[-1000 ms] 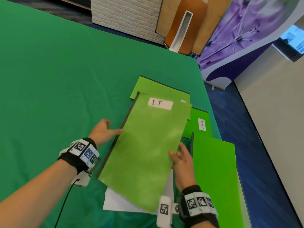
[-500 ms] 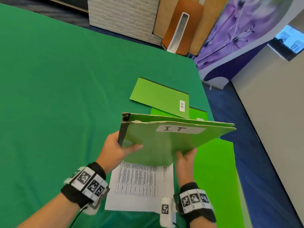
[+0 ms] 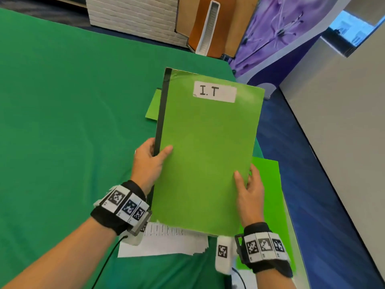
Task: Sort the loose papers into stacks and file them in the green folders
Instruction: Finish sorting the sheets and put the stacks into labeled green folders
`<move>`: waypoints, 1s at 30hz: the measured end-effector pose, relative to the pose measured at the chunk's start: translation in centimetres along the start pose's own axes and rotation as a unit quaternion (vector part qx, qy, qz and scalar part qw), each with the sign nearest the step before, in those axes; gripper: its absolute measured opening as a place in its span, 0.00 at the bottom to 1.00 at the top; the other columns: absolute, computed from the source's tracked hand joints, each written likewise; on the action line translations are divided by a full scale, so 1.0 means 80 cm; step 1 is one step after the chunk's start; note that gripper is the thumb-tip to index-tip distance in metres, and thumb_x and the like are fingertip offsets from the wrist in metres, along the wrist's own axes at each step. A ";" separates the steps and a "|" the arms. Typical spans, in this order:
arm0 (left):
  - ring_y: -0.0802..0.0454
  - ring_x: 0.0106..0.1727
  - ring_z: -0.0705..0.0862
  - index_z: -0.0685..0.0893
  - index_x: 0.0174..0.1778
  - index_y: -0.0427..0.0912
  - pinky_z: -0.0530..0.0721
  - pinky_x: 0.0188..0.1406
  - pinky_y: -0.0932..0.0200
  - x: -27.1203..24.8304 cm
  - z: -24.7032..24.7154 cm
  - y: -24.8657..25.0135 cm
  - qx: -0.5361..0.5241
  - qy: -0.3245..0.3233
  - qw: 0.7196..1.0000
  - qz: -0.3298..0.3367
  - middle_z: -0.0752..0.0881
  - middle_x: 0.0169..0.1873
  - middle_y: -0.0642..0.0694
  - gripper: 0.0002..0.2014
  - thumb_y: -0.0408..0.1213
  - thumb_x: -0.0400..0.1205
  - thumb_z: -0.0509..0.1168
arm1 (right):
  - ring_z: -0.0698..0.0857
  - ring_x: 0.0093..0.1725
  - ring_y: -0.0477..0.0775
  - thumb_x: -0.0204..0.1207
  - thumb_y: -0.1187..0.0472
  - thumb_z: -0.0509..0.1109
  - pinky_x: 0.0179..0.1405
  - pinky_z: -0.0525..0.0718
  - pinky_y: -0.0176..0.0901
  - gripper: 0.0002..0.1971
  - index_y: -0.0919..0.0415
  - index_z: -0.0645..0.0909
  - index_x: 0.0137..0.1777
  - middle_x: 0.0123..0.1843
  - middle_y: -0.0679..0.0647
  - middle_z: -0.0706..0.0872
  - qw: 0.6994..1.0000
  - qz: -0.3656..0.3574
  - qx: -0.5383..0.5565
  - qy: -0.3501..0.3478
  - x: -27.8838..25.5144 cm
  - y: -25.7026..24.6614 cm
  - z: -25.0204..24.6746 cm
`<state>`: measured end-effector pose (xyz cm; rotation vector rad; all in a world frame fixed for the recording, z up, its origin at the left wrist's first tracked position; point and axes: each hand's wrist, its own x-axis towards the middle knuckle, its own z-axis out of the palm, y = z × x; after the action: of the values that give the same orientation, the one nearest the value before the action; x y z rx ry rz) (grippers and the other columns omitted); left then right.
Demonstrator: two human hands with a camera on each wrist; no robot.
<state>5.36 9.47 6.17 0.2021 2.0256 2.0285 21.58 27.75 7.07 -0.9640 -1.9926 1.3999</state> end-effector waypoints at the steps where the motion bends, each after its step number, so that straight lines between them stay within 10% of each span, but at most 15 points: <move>1: 0.46 0.52 0.87 0.83 0.57 0.41 0.85 0.59 0.43 0.000 0.010 -0.008 0.028 -0.035 0.999 -0.007 0.89 0.51 0.43 0.10 0.38 0.82 0.70 | 0.65 0.80 0.51 0.83 0.60 0.66 0.71 0.64 0.38 0.28 0.58 0.63 0.82 0.81 0.54 0.67 1.000 0.002 -0.003 0.018 0.005 0.008 -0.014; 10: 0.47 0.52 0.84 0.78 0.72 0.40 0.80 0.58 0.57 -0.054 0.153 -0.081 0.317 -0.260 0.910 -0.057 0.86 0.56 0.45 0.22 0.43 0.83 0.68 | 0.78 0.70 0.55 0.81 0.60 0.68 0.67 0.76 0.51 0.19 0.51 0.75 0.71 0.66 0.53 0.83 0.984 0.065 -0.122 0.111 0.034 0.101 -0.173; 17: 0.44 0.51 0.84 0.80 0.59 0.36 0.84 0.56 0.52 -0.087 0.248 -0.109 0.470 -0.235 0.843 -0.114 0.85 0.53 0.40 0.17 0.47 0.85 0.64 | 0.79 0.64 0.59 0.82 0.62 0.66 0.55 0.69 0.40 0.19 0.56 0.74 0.73 0.67 0.57 0.83 0.972 0.111 -0.190 0.089 0.067 0.158 -0.252; 21: 0.42 0.60 0.84 0.77 0.71 0.36 0.81 0.60 0.53 -0.098 0.269 -0.119 0.504 -0.212 0.830 -0.106 0.84 0.62 0.39 0.22 0.46 0.86 0.62 | 0.80 0.57 0.60 0.82 0.61 0.65 0.56 0.74 0.47 0.18 0.55 0.76 0.71 0.60 0.57 0.83 0.965 0.139 -0.212 0.068 0.093 0.200 -0.261; 25: 0.45 0.46 0.83 0.81 0.61 0.38 0.83 0.48 0.54 -0.106 0.279 -0.127 0.547 -0.196 0.809 -0.088 0.86 0.48 0.43 0.15 0.46 0.87 0.60 | 0.75 0.59 0.66 0.76 0.59 0.69 0.55 0.76 0.51 0.16 0.60 0.83 0.63 0.56 0.66 0.79 0.937 0.124 -0.327 0.008 0.116 0.233 -0.240; 30: 0.44 0.51 0.86 0.81 0.57 0.38 0.80 0.44 0.57 -0.101 0.279 -0.131 0.559 -0.201 0.799 -0.094 0.87 0.53 0.40 0.12 0.42 0.88 0.59 | 0.69 0.68 0.67 0.71 0.56 0.75 0.63 0.74 0.57 0.27 0.63 0.76 0.69 0.70 0.66 0.72 0.898 0.125 -0.419 -0.038 0.114 0.242 -0.229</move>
<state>20.36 28.43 -3.21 0.5522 2.4977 0.3814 34.64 49.65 -4.98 -1.5814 -2.6616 0.6366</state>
